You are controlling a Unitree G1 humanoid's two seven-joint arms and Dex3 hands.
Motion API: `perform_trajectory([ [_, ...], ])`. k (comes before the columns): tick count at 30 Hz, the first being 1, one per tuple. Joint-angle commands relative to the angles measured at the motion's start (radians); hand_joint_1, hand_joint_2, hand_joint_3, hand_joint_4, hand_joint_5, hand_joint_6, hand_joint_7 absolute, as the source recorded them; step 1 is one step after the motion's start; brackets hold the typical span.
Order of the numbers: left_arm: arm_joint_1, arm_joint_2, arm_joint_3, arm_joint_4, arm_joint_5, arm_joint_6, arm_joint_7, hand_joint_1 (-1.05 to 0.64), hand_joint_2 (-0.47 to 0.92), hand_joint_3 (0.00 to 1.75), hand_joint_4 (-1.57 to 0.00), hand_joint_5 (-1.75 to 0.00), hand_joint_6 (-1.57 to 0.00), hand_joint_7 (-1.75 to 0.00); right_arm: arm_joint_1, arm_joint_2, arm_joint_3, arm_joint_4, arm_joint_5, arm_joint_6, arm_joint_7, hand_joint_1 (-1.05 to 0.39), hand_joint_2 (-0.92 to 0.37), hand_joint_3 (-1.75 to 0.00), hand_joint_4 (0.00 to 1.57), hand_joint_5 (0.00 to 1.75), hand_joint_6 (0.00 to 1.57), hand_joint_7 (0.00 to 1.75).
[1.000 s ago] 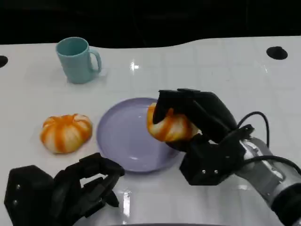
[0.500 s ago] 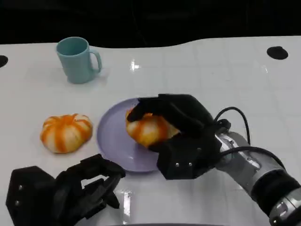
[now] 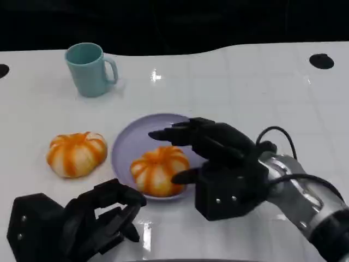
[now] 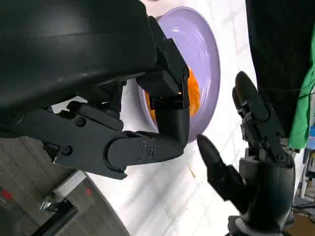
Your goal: Grasp the bread from the table and place it into the plate.
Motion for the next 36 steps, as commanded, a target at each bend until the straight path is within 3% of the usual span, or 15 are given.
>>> perform_trajectory([
  [1,0.007,0.012,0.005,-0.003,0.001,-0.008,0.002,-0.44,0.92,0.45,-0.58,-1.74,-0.65,-1.25,0.074,-0.05,-0.039,-0.107,0.058,-0.008,0.033,-0.62,-0.92,-0.23,0.06,0.35,0.3,0.02],
  [8,0.005,0.012,0.009,0.0,-0.003,-0.008,0.001,-0.43,0.92,0.45,-0.6,-1.74,-0.66,-1.25,0.204,-0.094,-0.107,-0.27,0.139,-0.003,0.051,-0.55,-0.92,-0.23,0.14,0.44,0.35,0.04],
  [11,0.003,0.011,0.009,0.001,-0.003,-0.005,0.003,-0.43,0.92,0.45,-0.59,-1.73,-0.66,-1.25,0.273,-0.108,-0.148,-0.339,0.187,-0.015,0.047,-0.51,-0.92,-0.19,0.24,0.52,0.45,0.09],
  [16,0.0,0.011,0.009,0.003,-0.004,0.0,0.002,-0.42,0.92,0.45,-0.59,-1.73,-0.65,-1.24,0.387,-0.101,-0.213,-0.443,0.327,0.007,0.085,-0.37,-0.92,-0.15,0.45,0.73,0.64,0.18],
  [18,0.0,0.011,0.009,0.0,-0.004,0.003,0.005,-0.42,0.92,0.45,-0.59,-1.73,-0.64,-1.24,0.434,-0.095,-0.234,-0.501,0.396,0.05,0.113,-0.33,-0.92,-0.17,0.42,0.89,0.69,0.22],
  [19,0.0,0.011,0.009,0.0,-0.004,0.003,0.005,-0.42,0.92,0.45,-0.59,-1.73,-0.64,-1.24,0.457,-0.091,-0.245,-0.525,0.434,0.062,0.126,-0.3,-0.92,-0.21,0.43,1.03,0.72,0.27],
  [21,-0.001,0.01,0.011,0.0,-0.008,0.005,0.003,-0.42,0.92,0.45,-0.59,-1.72,-0.65,-1.23,0.496,-0.082,-0.266,-0.56,0.502,0.07,0.145,-0.25,-0.92,-0.23,0.45,1.16,0.75,0.33],
  [25,-0.001,0.01,0.014,-0.005,-0.011,0.014,0.006,-0.42,0.92,0.43,-0.59,-1.74,-0.65,-1.24,0.56,-0.086,-0.298,-0.605,0.554,0.055,0.154,-0.23,-0.85,-0.49,0.58,1.29,0.62,0.95],
  [26,-0.002,0.01,0.014,-0.003,-0.01,0.012,0.005,-0.43,0.92,0.43,-0.59,-1.74,-0.65,-1.24,0.575,-0.09,-0.305,-0.617,0.553,0.055,0.153,-0.24,-0.84,-0.53,0.59,1.31,0.61,1.01],
  [32,-0.002,0.011,0.016,0.001,-0.011,0.009,0.003,-0.43,0.92,0.42,-0.6,-1.75,-0.65,-1.24,0.663,-0.109,-0.349,-0.683,0.566,0.055,0.158,-0.2,-0.69,-0.89,0.63,1.49,0.62,1.26],
  [36,-0.001,0.012,0.018,0.002,-0.008,0.004,0.002,-0.44,0.92,0.42,-0.61,-1.74,-0.66,-1.24,0.714,-0.12,-0.37,-0.733,0.581,0.1,0.17,-0.22,-0.66,-0.93,0.64,1.57,0.63,1.33],
])
